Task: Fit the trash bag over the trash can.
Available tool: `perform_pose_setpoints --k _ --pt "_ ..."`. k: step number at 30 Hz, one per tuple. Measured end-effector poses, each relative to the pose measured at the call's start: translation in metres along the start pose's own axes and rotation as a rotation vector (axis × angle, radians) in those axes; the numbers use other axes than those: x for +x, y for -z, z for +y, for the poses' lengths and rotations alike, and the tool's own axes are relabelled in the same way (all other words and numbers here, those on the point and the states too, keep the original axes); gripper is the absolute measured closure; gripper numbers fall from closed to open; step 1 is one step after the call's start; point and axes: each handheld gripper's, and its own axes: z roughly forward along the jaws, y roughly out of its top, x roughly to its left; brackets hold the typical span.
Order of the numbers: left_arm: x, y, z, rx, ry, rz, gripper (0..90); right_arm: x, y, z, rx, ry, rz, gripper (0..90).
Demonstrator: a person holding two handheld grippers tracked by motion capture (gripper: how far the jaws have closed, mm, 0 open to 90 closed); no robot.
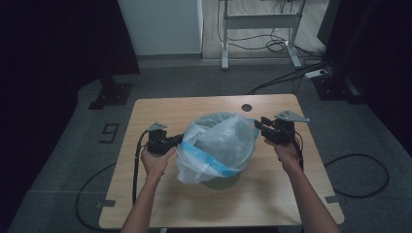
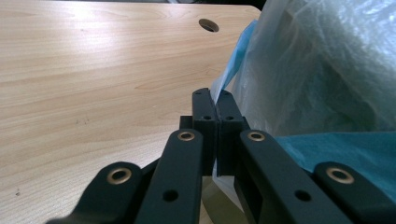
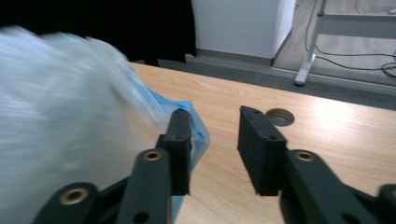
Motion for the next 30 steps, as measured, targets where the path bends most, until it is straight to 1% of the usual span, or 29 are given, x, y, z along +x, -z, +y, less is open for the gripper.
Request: perform_pose_setpoints --k 2,4,6,8,9,10,11,12,13,14,15,17,18,19,21,22,25,27,30 --pt "-0.001 0.001 0.000 -0.004 -0.004 -0.004 88.9 0.005 0.010 0.003 -0.022 0.014 0.001 56.2" --pt "-0.003 0.002 -0.001 -0.008 -0.006 0.000 88.9 0.009 0.020 0.005 -0.032 0.007 0.024 54.4" --pt "-0.003 0.003 -0.001 -0.015 -0.005 -0.001 88.9 0.013 0.029 0.006 -0.042 0.013 0.036 49.9" --pt "-0.002 0.004 -0.002 -0.017 -0.001 0.000 89.0 0.014 0.039 0.008 -0.058 0.009 0.022 46.6" --pt "-0.001 0.005 -0.002 -0.019 0.001 0.000 89.0 0.012 0.044 0.010 -0.073 -0.003 0.016 46.7" --pt "-0.001 0.006 -0.002 -0.021 0.004 -0.003 89.0 0.011 0.048 0.011 -0.077 -0.015 0.024 46.7" --pt "0.000 0.007 -0.003 -0.025 0.008 -0.005 89.0 0.010 0.051 0.012 -0.078 -0.016 0.031 46.7" --pt "0.000 0.007 -0.003 -0.026 0.008 -0.004 89.0 0.011 0.057 0.012 -0.080 -0.008 0.051 47.1" --pt "0.000 0.008 -0.003 -0.029 0.008 -0.005 89.0 0.012 0.059 0.012 -0.081 -0.005 0.063 47.1" --pt "0.000 0.009 -0.003 -0.033 0.007 -0.004 89.0 0.015 0.064 0.012 -0.082 -0.002 0.095 47.1" --pt "0.000 0.010 -0.003 -0.034 0.006 -0.002 89.0 0.021 0.070 0.009 -0.080 0.018 0.132 46.7" --pt "0.001 0.011 -0.004 -0.037 0.007 -0.001 88.9 0.033 0.080 0.002 -0.074 0.050 0.186 45.5" --pt "0.001 0.012 -0.004 -0.038 0.006 0.000 88.9 0.037 0.084 -0.001 -0.074 0.062 0.205 45.1" --pt "0.001 0.013 -0.004 -0.038 0.006 0.001 88.9 0.045 0.090 -0.008 -0.069 0.075 0.234 44.3" --pt "0.002 0.014 -0.004 -0.039 0.006 0.005 88.9 0.056 0.099 -0.021 -0.059 0.096 0.275 43.9" --pt "0.002 0.014 -0.004 -0.040 0.008 0.005 88.9 0.061 0.102 -0.030 -0.051 0.105 0.292 43.6" --pt "0.002 0.014 -0.005 -0.042 0.013 0.005 88.9 0.068 0.105 -0.045 -0.038 0.107 0.324 42.7" --pt "0.001 0.014 -0.005 -0.040 0.014 0.007 88.9 0.072 0.103 -0.054 -0.030 0.107 0.346 42.1" --pt "0.001 0.013 -0.006 -0.039 0.012 0.007 88.9 0.079 0.099 -0.063 -0.021 0.111 0.373 41.1"
